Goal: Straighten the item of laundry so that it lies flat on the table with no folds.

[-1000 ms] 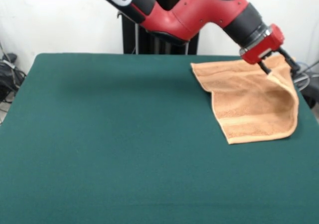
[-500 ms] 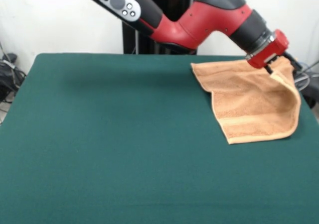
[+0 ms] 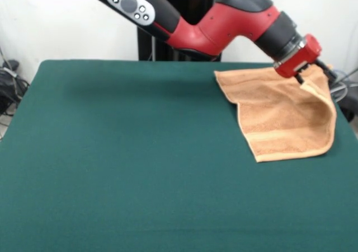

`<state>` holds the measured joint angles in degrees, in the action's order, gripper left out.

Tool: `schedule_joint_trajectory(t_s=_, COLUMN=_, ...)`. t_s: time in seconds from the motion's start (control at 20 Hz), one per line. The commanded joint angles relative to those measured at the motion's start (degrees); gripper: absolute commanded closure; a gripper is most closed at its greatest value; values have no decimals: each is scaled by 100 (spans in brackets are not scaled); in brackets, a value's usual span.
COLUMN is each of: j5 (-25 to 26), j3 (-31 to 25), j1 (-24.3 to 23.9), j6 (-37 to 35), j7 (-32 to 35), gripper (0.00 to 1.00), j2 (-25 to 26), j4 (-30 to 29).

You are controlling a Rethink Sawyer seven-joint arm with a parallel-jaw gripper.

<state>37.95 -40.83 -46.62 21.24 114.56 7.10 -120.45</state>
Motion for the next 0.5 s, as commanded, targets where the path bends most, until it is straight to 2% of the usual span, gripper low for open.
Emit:
schedule_joint_trajectory(t_s=0.05, j5=170, j3=-249, j1=1, j6=-1, j7=874, gripper=0, j2=264, j4=709)
schedule_joint_trajectory(t_s=0.2, j5=22, j3=-253, j1=118, j6=103, j7=898, gripper=0, j2=137, j4=619)
schedule_joint_trajectory(t_s=0.35, j5=-322, j3=-312, j1=272, j6=232, j7=964, gripper=0, j2=-220, j4=389)
schedule_joint_trajectory(t_s=0.5, j5=-405, j3=-356, j1=336, j6=298, j7=1023, gripper=0, j2=-272, j4=317)
